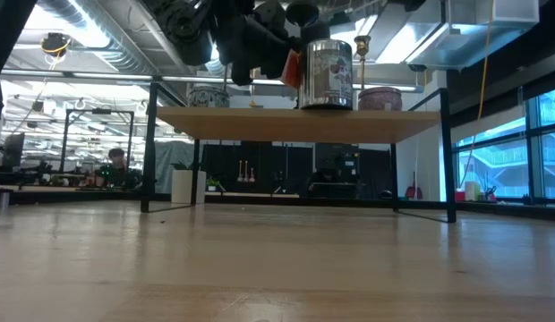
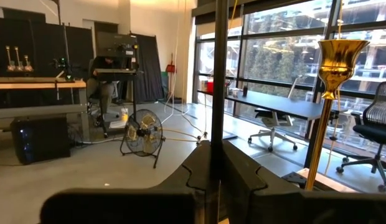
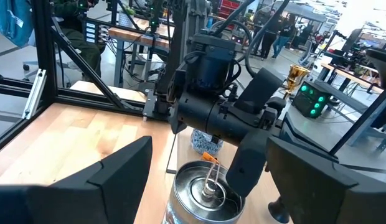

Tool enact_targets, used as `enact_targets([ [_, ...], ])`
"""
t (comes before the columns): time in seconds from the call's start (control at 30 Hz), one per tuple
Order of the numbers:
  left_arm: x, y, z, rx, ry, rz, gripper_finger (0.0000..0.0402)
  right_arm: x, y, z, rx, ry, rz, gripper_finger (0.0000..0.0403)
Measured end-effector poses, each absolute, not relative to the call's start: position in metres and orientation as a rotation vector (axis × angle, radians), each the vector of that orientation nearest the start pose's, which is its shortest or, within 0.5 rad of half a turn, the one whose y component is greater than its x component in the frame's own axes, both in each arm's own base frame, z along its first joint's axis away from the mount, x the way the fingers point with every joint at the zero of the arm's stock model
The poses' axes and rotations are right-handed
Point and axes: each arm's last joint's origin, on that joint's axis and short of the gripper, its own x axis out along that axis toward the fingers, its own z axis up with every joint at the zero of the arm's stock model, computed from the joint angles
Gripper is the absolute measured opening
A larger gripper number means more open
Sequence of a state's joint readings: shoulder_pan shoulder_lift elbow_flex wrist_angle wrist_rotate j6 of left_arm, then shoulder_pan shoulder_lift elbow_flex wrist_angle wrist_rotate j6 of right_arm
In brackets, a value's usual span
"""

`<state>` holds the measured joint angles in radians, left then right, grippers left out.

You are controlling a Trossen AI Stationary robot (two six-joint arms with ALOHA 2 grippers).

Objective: Pick & Place candle stick holders
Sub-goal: Put the black candle holder on the shelf

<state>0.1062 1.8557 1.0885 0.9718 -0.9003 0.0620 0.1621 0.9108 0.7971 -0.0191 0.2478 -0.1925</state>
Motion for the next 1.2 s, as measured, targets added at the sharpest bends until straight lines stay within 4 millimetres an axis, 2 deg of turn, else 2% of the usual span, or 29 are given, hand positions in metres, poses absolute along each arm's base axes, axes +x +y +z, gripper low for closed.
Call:
enact_targets([
  [0.73,0.3925,0.0587,0.2471,-0.017,-0.157,0.993,0.0020,0.2018,0.0270,0.3312,-0.216,0.135,-0.046,0.0316],
  [1.2,0.3909,0.0680,0.2469,-0.010,-0.154,1.017,0.0012,0.2018,0.0271,0.3313,-0.216,0.134,-0.044,0.0316],
])
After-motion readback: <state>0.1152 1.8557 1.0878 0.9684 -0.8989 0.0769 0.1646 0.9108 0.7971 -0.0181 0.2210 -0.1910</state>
